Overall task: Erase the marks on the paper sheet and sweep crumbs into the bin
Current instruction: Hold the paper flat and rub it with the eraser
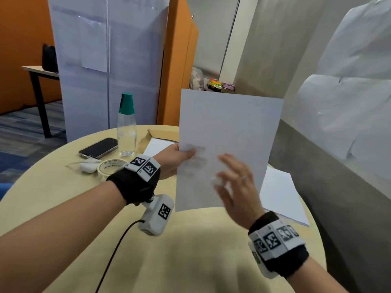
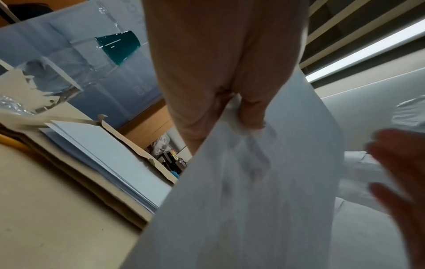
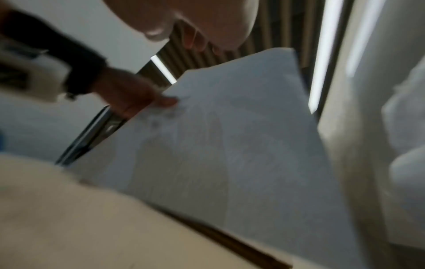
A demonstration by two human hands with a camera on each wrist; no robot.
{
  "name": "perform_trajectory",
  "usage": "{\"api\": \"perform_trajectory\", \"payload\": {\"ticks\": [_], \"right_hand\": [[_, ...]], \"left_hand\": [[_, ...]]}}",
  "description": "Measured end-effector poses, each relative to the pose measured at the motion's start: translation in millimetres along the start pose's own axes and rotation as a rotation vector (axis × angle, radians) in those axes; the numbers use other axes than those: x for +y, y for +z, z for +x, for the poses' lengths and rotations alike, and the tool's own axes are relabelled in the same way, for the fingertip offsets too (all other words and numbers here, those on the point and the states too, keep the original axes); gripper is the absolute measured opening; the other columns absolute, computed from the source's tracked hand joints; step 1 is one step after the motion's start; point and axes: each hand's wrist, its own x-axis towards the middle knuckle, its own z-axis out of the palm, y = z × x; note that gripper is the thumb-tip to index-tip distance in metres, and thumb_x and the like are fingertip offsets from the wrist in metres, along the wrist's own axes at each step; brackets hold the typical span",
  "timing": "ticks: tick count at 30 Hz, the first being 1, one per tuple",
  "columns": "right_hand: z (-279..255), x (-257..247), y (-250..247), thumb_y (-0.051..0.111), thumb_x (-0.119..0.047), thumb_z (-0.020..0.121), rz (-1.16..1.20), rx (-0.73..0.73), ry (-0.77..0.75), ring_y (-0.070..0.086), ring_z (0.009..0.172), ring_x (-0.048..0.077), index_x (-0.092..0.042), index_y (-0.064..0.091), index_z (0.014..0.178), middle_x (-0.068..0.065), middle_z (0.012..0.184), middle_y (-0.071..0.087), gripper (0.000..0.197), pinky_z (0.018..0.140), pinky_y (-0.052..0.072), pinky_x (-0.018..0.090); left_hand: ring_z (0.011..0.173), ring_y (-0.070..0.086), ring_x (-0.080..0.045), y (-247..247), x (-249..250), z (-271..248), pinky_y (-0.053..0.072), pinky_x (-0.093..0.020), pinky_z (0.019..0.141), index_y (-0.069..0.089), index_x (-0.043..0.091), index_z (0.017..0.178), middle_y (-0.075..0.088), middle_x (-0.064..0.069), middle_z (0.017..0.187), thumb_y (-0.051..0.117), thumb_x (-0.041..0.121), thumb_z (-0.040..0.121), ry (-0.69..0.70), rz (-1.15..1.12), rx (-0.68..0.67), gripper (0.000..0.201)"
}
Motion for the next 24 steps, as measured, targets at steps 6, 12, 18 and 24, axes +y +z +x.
{"api": "perform_trajectory", "payload": {"ticks": [6, 12, 18, 24], "right_hand": [[-48.5, -19.8, 29.2, 0.038, -0.032, 0.09, -0.085, -0.778, -0.33, 0.069, 0.098, 0.015, -0.019, 0.047, 0.099, 0.001, 0.109, 0.071, 0.017, 0.095, 0.05, 0.038], [-36.3, -24.5, 1.2, 0.03, -0.032, 0.099, 0.087, -0.378, -0.148, 0.05, 0.124, 0.022, -0.017, 0.045, 0.097, 0.01, 0.131, 0.059, 0.022, 0.108, 0.033, 0.033], [-64.3, 5.7, -6.4, 0.036, -0.033, 0.094, -0.14, -0.67, -0.149, 0.069, 0.068, 0.016, -0.023, 0.046, 0.083, -0.006, 0.08, 0.073, 0.017, 0.064, 0.056, 0.024], [-39.1, -8.8, -27.6, 0.047, -0.028, 0.092, -0.054, -0.175, -0.057, 0.064, 0.088, 0.018, -0.017, 0.05, 0.087, 0.005, 0.098, 0.073, 0.012, 0.082, 0.046, 0.025]], "left_hand": [[0.073, 0.073, -0.015, 2.3, 5.8, -2.7, 0.059, -0.033, 0.066, 0.061, 0.016, 0.105, 0.074, 0.0, 0.085, 0.043, 0.018, 0.097, -0.025, -0.079, -0.087, 0.02], [0.075, 0.073, -0.017, -13.3, 7.0, -3.0, 0.059, -0.034, 0.068, 0.059, 0.014, 0.109, 0.075, -0.003, 0.086, 0.039, 0.013, 0.098, -0.034, -0.107, -0.103, 0.023], [0.071, 0.073, -0.021, -24.3, 9.4, -9.6, 0.06, -0.037, 0.06, 0.066, 0.016, 0.097, 0.075, -0.008, 0.083, 0.041, 0.013, 0.094, -0.036, -0.136, -0.146, 0.026], [0.073, 0.074, -0.024, -43.2, 9.8, -14.0, 0.06, -0.039, 0.06, 0.078, 0.018, 0.081, 0.075, -0.01, 0.086, 0.036, 0.012, 0.097, -0.066, -0.156, -0.121, 0.045]]}}
